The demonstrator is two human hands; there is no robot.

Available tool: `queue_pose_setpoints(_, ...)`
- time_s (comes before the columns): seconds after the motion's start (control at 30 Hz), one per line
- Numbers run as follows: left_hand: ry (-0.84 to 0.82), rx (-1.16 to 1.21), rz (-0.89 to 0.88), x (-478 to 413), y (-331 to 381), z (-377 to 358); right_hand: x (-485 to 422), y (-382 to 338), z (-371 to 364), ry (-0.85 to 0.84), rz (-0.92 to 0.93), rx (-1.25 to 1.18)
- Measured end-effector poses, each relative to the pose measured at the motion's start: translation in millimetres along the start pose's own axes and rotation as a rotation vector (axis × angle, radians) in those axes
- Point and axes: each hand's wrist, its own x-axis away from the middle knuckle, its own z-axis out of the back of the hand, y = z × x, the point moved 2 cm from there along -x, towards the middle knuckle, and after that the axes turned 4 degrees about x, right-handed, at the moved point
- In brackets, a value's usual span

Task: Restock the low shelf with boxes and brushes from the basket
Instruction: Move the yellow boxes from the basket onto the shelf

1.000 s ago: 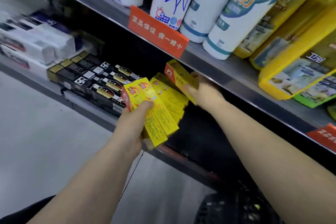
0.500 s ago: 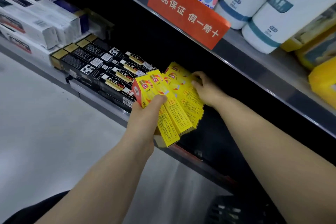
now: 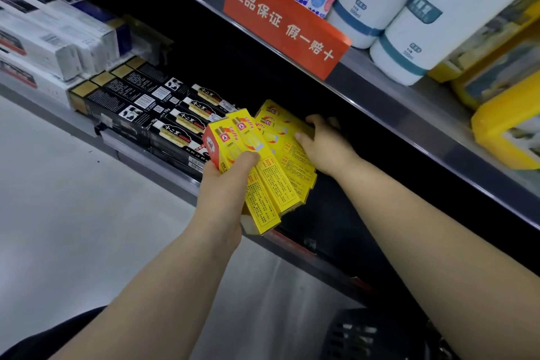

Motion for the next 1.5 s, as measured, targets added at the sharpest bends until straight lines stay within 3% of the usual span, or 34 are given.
queue_pose_setpoints(0.07, -0.006, -0.006, -0.011, 2, 2, -1, 22, -16, 12, 0.057, 0.112, -0.172)
queue_pose_setpoints(0.13, -0.028, 0.003, -0.015, 5, 4, -2, 52, -30, 18, -0.142, 0.194, -0.489)
queue_pose_setpoints(0.2, -0.064, 0.032, -0.015, 8, 5, -3, 80, -35, 19, -0.393, 0.238, -0.624)
queue_pose_setpoints(0.23, -0.088, 0.040, -0.013, 9, 5, -4, 88, -31, 17, -0.442, 0.263, -0.657)
queue_pose_setpoints(0.33, -0.120, 0.041, -0.011, 13, 3, -6, 85, -9, 15, -0.293, 0.187, -0.754)
queue_pose_setpoints(0.43, -0.090, 0.031, 0.004, 13, 3, -7, 65, 13, 23, -0.003, 0.073, -0.607)
queue_pose_setpoints(0.53, -0.098, 0.067, 0.048, 13, 4, -6, 30, 28, 26, 0.092, -0.027, -0.295)
queue_pose_setpoints(0.67, -0.085, 0.092, 0.099, 10, 1, -8, -20, 33, 15, 0.098, -0.114, -0.152)
queue_pose_setpoints(0.87, -0.018, -0.025, 0.040, 0, -7, -11, -47, 21, -18, -0.032, -0.009, -0.376)
queue_pose_setpoints(1.0, 0.017, -0.034, 0.003, -2, -9, -11, -50, 22, -20, -0.082, -0.004, -0.268)
queue_pose_setpoints(1.07, 0.033, -0.063, -0.041, -4, -8, -10, -42, 17, -9, 0.016, 0.005, -0.141)
queue_pose_setpoints(1.13, 0.042, -0.082, -0.079, -5, -7, -9, -18, 5, 5, 0.103, 0.073, -0.230)
queue_pose_setpoints(1.23, 0.071, -0.090, -0.100, -7, -6, -10, 33, -12, 16, -0.142, 0.207, -0.547)
queue_pose_setpoints(1.3, 0.072, -0.083, -0.092, -7, -5, -13, 65, -15, 20, -0.290, 0.304, -0.524)
queue_pose_setpoints(1.4, 0.039, -0.084, -0.114, -3, -5, -18, 84, -9, 20, -0.201, 0.380, -0.338)
queue_pose_setpoints(1.5, 0.049, -0.390, -0.270, 0, -5, -17, 81, 1, 22, -0.113, 0.298, -0.408)
